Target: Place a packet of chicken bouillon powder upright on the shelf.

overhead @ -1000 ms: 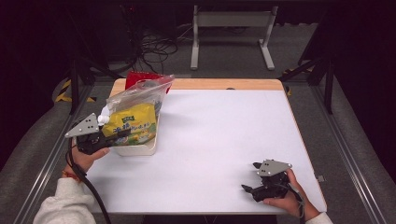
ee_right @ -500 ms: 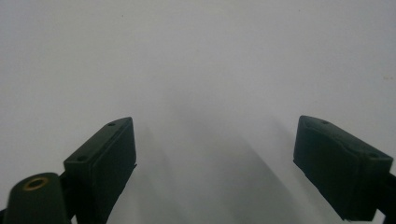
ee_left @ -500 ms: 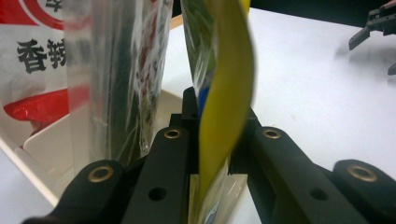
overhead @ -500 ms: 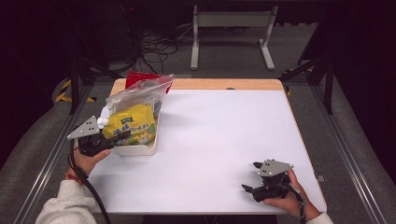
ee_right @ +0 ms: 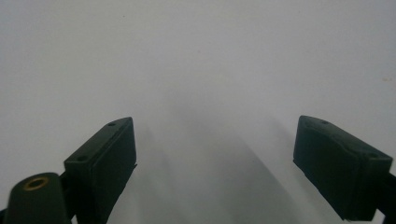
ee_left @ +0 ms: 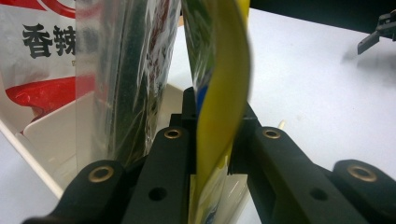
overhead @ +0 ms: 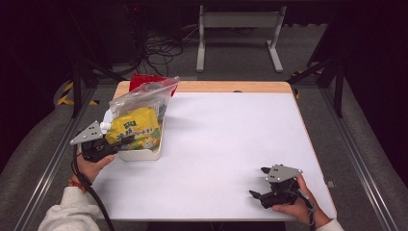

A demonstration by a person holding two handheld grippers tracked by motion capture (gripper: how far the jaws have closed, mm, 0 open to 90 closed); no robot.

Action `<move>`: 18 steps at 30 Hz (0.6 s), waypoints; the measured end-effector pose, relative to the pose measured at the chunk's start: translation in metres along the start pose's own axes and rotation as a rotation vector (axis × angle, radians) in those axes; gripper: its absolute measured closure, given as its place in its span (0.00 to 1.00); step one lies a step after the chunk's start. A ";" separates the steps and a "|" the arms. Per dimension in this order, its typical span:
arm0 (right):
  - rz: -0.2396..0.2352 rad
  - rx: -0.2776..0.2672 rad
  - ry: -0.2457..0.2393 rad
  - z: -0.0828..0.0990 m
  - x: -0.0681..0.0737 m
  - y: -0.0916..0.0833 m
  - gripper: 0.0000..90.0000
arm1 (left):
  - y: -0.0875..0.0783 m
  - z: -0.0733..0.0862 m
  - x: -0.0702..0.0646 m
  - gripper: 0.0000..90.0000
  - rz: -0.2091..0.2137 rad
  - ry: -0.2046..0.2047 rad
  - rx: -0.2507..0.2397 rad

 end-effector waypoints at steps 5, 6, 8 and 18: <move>0.000 -0.001 -0.004 0.000 0.000 0.000 0.15 | 0.000 0.002 0.000 0.88 -0.018 -0.019 0.000; 0.000 -0.002 -0.005 0.000 0.000 -0.001 0.15 | -0.001 0.002 0.000 0.87 -0.026 -0.018 -0.003; 0.004 -0.006 -0.003 0.000 0.000 -0.001 0.15 | -0.001 0.002 -0.004 0.81 -0.067 -0.021 0.000; 0.013 -0.018 -0.008 -0.002 -0.001 -0.004 0.15 | -0.021 -0.001 -0.014 0.58 -0.185 -0.044 -0.044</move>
Point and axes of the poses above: each handheld gripper's, and its own axes: y roughly forward along the jaws, z roughly out of its underside, x roughly to its left, the point moved 1 cm from there along y, roughly forward along the jaws, and after that the axes turned 11 degrees about -z, right-handed, at the moved point
